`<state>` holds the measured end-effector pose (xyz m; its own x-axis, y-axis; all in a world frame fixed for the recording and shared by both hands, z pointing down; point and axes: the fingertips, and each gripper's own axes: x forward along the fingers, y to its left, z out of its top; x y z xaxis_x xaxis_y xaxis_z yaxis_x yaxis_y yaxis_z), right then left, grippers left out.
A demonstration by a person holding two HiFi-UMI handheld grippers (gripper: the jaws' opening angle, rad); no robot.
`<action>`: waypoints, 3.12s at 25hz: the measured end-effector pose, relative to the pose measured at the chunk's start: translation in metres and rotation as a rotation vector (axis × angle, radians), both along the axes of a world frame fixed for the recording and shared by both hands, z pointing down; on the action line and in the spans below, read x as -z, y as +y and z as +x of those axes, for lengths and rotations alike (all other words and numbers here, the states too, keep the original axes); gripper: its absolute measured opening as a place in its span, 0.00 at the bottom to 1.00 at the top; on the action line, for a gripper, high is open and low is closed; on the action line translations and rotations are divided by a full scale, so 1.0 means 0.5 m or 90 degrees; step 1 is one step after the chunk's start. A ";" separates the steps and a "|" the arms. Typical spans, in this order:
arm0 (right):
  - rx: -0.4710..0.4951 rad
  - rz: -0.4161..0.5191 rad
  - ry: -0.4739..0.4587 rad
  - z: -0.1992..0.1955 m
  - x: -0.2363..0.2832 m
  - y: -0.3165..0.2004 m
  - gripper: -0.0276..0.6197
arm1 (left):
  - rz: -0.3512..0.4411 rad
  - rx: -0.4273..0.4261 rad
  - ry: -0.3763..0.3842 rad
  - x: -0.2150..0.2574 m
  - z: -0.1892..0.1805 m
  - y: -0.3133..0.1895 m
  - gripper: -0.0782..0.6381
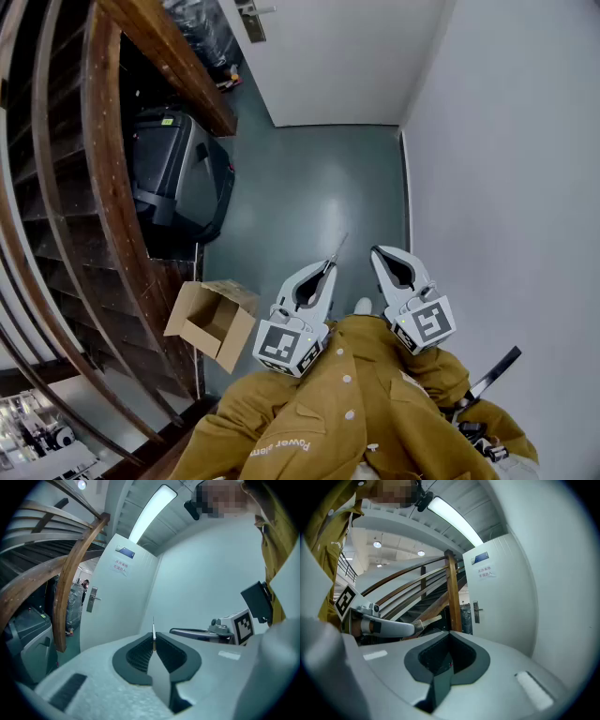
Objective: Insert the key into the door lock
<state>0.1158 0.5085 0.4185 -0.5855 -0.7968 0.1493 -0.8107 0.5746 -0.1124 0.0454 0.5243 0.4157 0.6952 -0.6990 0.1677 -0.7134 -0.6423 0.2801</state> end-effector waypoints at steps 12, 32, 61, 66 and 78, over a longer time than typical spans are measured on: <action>0.024 -0.015 -0.032 -0.006 0.007 0.024 0.05 | -0.029 0.019 0.015 -0.006 -0.001 0.028 0.15; -0.020 -0.038 -0.058 -0.151 -0.017 -0.073 0.14 | -0.054 0.027 0.057 -0.031 -0.192 -0.073 0.15; 0.041 -0.033 -0.064 -0.024 0.028 -0.789 0.12 | -0.068 0.107 0.053 0.016 -0.083 -0.762 0.15; 0.062 -0.044 -0.061 -0.029 0.015 -0.860 0.12 | -0.074 0.134 0.067 0.010 -0.089 -0.832 0.15; 0.037 -0.052 -0.046 -0.126 -0.027 -1.142 0.06 | -0.094 0.137 0.102 -0.038 -0.203 -1.124 0.15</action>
